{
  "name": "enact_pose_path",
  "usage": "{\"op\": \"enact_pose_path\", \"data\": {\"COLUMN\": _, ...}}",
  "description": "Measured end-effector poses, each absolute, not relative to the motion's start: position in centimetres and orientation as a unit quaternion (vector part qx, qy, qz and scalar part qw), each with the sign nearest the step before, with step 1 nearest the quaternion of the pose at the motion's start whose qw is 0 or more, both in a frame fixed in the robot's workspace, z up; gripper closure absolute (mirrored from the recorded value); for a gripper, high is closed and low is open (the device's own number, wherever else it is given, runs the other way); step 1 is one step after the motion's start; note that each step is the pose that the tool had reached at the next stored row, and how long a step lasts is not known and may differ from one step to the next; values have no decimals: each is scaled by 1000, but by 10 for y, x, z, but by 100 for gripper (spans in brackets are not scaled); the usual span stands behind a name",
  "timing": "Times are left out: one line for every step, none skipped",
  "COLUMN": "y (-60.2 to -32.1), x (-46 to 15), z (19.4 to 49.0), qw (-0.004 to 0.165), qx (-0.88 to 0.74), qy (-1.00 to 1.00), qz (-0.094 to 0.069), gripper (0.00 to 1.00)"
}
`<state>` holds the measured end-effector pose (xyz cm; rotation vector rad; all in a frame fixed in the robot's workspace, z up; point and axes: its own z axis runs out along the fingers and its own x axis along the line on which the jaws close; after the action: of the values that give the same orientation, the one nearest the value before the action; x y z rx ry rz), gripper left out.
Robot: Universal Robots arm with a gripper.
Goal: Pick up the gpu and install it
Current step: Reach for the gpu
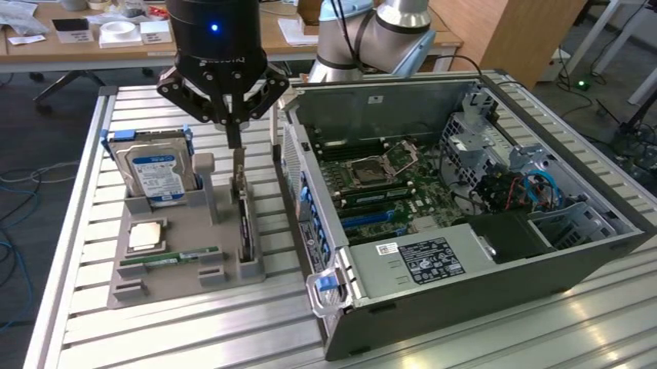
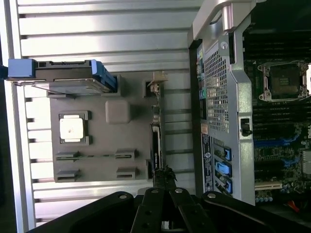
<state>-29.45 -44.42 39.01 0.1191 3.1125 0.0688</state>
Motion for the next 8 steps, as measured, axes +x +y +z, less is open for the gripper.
{"op": "enact_pose_path", "data": {"y": -444, "x": -295, "z": 390, "qw": 13, "qx": 38, "qy": 999, "qz": 22, "gripper": 89}}
{"op": "enact_pose_path", "data": {"y": -444, "x": -295, "z": 390, "qw": 13, "qx": 38, "qy": 999, "qz": 22, "gripper": 89}}
{"op": "enact_pose_path", "data": {"y": -444, "x": -295, "z": 390, "qw": 13, "qx": 38, "qy": 999, "qz": 22, "gripper": 89}}
{"op": "enact_pose_path", "data": {"y": -444, "x": -295, "z": 390, "qw": 13, "qx": 38, "qy": 999, "qz": 22, "gripper": 89}}
{"op": "enact_pose_path", "data": {"y": -444, "x": -295, "z": 390, "qw": 13, "qx": 38, "qy": 999, "qz": 22, "gripper": 89}}
{"op": "enact_pose_path", "data": {"y": -444, "x": -295, "z": 390, "qw": 13, "qx": 38, "qy": 999, "qz": 22, "gripper": 89}}
{"op": "enact_pose_path", "data": {"y": -444, "x": -295, "z": 390, "qw": 13, "qx": 38, "qy": 999, "qz": 22, "gripper": 89}}
{"op": "enact_pose_path", "data": {"y": -445, "x": -295, "z": 390, "qw": 13, "qx": 38, "qy": 999, "qz": 22, "gripper": 89}}
